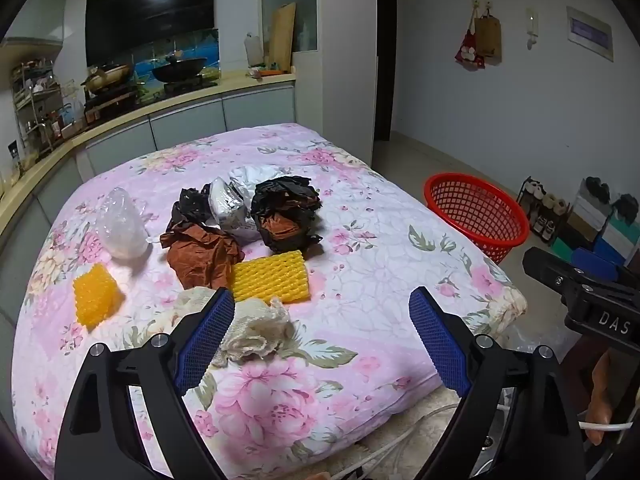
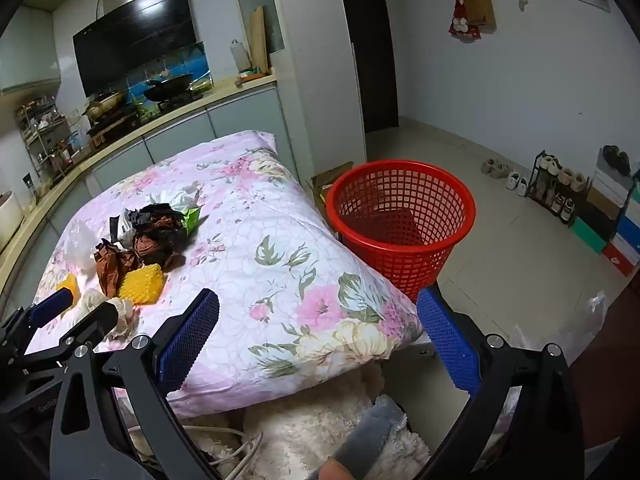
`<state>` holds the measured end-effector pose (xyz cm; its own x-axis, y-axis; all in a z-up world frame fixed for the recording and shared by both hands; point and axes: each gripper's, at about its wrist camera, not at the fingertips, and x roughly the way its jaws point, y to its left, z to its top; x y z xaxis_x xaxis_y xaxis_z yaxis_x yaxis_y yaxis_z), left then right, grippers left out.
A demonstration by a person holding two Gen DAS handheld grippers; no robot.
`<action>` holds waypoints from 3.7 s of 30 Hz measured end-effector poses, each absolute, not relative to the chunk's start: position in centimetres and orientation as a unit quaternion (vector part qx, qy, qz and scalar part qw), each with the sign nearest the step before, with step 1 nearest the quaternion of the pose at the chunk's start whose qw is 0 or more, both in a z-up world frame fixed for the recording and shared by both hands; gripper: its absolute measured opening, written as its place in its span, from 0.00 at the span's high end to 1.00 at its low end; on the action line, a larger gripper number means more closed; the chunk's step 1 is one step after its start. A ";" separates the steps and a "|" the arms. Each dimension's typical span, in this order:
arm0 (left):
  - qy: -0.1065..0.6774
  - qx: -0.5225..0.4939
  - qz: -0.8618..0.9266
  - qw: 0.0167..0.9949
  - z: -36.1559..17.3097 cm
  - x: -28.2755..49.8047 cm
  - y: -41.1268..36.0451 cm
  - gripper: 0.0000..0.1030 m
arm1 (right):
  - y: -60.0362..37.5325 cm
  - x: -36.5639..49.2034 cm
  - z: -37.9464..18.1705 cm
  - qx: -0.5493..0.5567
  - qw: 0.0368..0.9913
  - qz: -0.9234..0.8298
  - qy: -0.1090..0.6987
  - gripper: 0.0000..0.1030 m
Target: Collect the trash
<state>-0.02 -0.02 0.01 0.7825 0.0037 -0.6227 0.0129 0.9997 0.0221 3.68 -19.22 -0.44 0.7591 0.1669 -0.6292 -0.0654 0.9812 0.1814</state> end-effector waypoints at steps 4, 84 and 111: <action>0.331 0.011 -0.003 0.943 0.0 0.0 0.0 0.16 | -19.1 3.8 -0.3 0.077 0.933 0.064 0.346 0.07; 0.308 -0.009 0.010 0.951 1.0 -0.6 1.4 0.16 | -19.3 3.2 1.1 0.064 0.949 0.042 0.306 0.07; 0.308 -0.009 0.010 0.951 1.0 -0.6 1.4 0.16 | -19.5 3.2 1.2 0.064 0.949 0.042 0.306 0.07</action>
